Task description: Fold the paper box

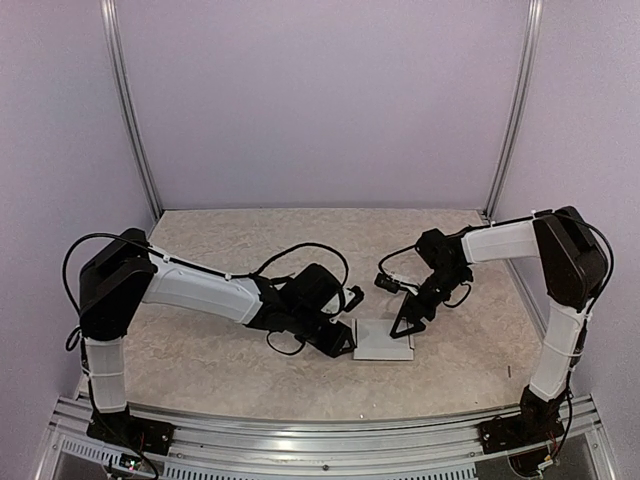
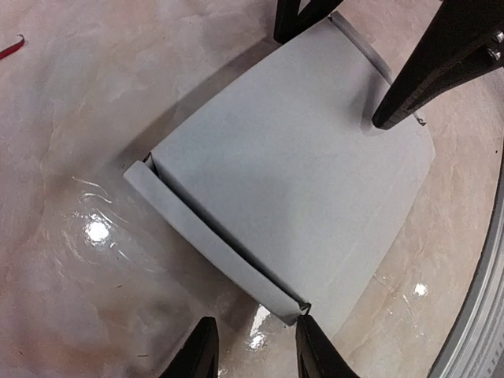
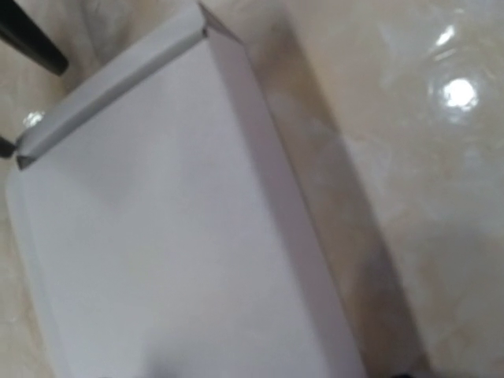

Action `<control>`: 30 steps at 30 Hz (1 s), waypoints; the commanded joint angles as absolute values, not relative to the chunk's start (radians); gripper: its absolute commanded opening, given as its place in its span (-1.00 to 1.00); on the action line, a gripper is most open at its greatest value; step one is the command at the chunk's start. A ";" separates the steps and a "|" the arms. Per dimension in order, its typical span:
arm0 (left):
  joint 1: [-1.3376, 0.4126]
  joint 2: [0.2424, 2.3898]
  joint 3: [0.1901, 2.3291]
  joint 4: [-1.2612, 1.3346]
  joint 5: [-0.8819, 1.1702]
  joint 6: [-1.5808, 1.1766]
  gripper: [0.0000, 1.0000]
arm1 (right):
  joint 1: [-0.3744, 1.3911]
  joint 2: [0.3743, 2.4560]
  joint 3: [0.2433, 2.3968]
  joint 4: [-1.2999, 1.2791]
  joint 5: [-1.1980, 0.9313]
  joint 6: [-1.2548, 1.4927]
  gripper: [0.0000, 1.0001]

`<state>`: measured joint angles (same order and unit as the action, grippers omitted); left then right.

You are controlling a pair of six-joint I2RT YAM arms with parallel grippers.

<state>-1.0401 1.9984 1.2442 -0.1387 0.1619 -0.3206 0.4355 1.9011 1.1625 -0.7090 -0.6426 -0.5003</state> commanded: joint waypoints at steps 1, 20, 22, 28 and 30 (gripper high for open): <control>-1.032 2.048 1.302 -0.139 0.165 -0.283 -0.34 | 0.426 1.888 1.165 -0.759 -0.627 -0.502 0.49; -0.937 2.019 1.350 -0.181 0.124 -0.172 -0.32 | 0.408 1.819 1.146 -0.790 -0.565 -0.514 0.49; -0.934 1.991 1.313 -0.170 0.216 -0.206 -0.27 | 0.407 1.792 1.136 -0.771 -0.531 -0.510 0.48; -0.917 2.000 1.265 -0.094 0.452 -0.296 -0.17 | 0.407 1.799 1.113 -0.726 -0.492 -0.514 0.36; -0.911 2.014 1.271 -0.081 0.481 -0.319 -0.16 | 0.407 1.800 1.104 -0.718 -0.491 -0.522 0.34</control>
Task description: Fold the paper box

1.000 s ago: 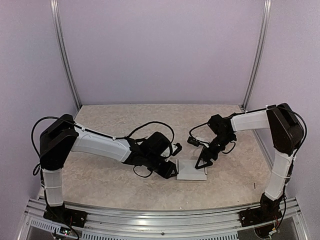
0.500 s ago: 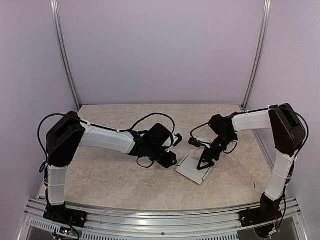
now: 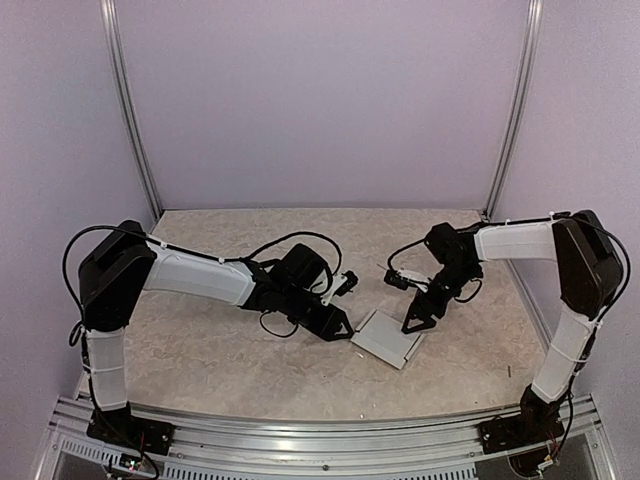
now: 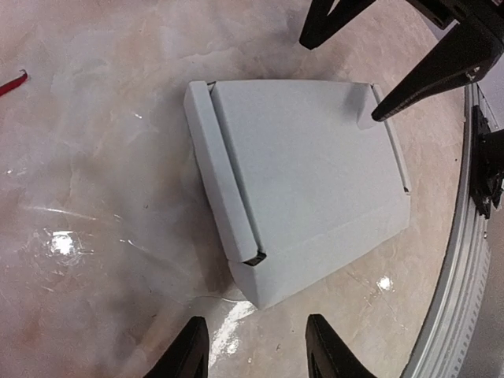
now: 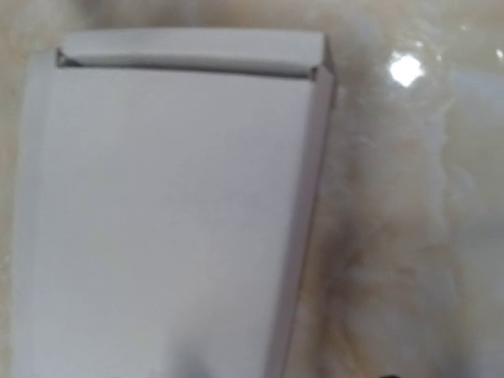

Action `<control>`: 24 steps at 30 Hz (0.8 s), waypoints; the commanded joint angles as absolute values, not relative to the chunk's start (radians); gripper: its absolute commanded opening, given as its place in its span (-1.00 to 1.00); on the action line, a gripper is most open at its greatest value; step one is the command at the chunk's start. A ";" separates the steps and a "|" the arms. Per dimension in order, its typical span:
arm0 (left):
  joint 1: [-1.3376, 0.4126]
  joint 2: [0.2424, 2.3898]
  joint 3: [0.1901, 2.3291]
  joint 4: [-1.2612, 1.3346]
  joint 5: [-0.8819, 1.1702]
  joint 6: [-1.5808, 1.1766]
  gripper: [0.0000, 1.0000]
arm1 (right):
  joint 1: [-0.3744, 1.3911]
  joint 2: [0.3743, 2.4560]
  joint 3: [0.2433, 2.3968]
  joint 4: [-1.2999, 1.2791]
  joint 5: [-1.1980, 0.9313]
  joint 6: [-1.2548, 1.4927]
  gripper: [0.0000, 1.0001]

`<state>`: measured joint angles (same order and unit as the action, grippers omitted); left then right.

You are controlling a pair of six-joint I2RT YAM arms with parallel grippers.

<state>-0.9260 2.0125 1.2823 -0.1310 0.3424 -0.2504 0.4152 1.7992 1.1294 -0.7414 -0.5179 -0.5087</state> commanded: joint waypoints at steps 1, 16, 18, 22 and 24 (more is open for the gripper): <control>-0.909 2.024 1.273 -0.074 0.494 -0.329 -0.15 | 0.407 1.793 1.101 -0.720 -0.493 -0.536 0.33; -0.904 2.105 1.347 -0.109 0.503 -0.334 -0.17 | 0.528 1.439 0.894 -0.596 -0.323 -0.982 0.55; -0.901 2.110 1.348 -0.106 0.513 -0.339 -0.17 | 0.582 1.440 0.859 -0.564 -0.255 -1.015 0.55; -0.895 2.114 1.342 -0.098 0.523 -0.347 -0.22 | 0.646 1.450 0.807 -0.490 -0.171 -1.049 0.56; -0.893 2.117 1.340 -0.091 0.533 -0.352 -0.23 | 0.659 1.460 0.793 -0.469 -0.159 -1.059 0.56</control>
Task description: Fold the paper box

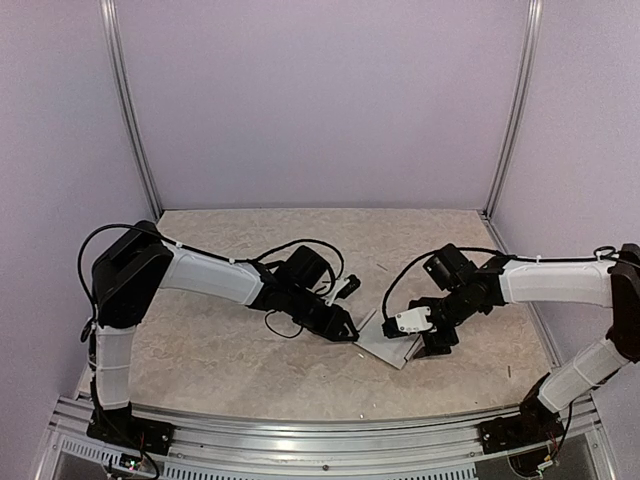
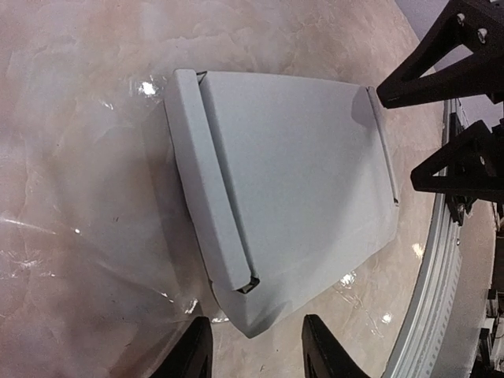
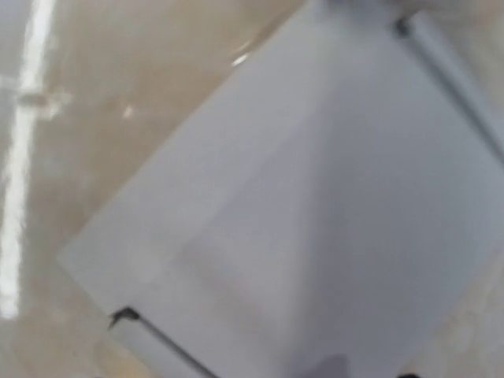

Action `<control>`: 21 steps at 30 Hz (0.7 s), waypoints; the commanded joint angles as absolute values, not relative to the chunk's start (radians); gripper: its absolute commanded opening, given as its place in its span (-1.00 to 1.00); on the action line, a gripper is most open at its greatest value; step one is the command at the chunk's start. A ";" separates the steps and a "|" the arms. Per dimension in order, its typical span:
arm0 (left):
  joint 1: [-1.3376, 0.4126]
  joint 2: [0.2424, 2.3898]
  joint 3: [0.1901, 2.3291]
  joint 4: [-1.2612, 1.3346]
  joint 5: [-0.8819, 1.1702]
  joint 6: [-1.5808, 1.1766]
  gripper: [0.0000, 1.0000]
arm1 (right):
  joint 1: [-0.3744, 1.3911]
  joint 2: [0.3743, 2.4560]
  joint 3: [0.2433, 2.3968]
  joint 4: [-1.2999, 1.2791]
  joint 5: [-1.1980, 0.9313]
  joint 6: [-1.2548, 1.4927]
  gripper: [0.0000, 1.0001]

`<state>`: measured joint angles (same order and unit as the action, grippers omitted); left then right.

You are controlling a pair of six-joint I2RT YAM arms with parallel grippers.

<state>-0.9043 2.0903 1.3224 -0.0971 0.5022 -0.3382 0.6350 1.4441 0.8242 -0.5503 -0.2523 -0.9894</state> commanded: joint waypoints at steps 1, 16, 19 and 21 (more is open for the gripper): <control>-0.893 2.118 1.340 -0.088 0.536 -0.354 -0.23 | 0.663 1.465 0.786 -0.456 -0.152 -1.060 0.55; -0.892 2.185 1.386 -0.074 0.592 -0.366 -0.23 | 0.675 1.532 0.726 -0.369 -0.143 -1.007 0.43; -0.891 2.192 1.392 -0.074 0.622 -0.374 -0.29 | 0.676 1.541 0.720 -0.360 -0.150 -0.995 0.40; -0.891 2.200 1.400 -0.078 0.647 -0.383 -0.36 | 0.677 1.551 0.719 -0.356 -0.155 -0.986 0.37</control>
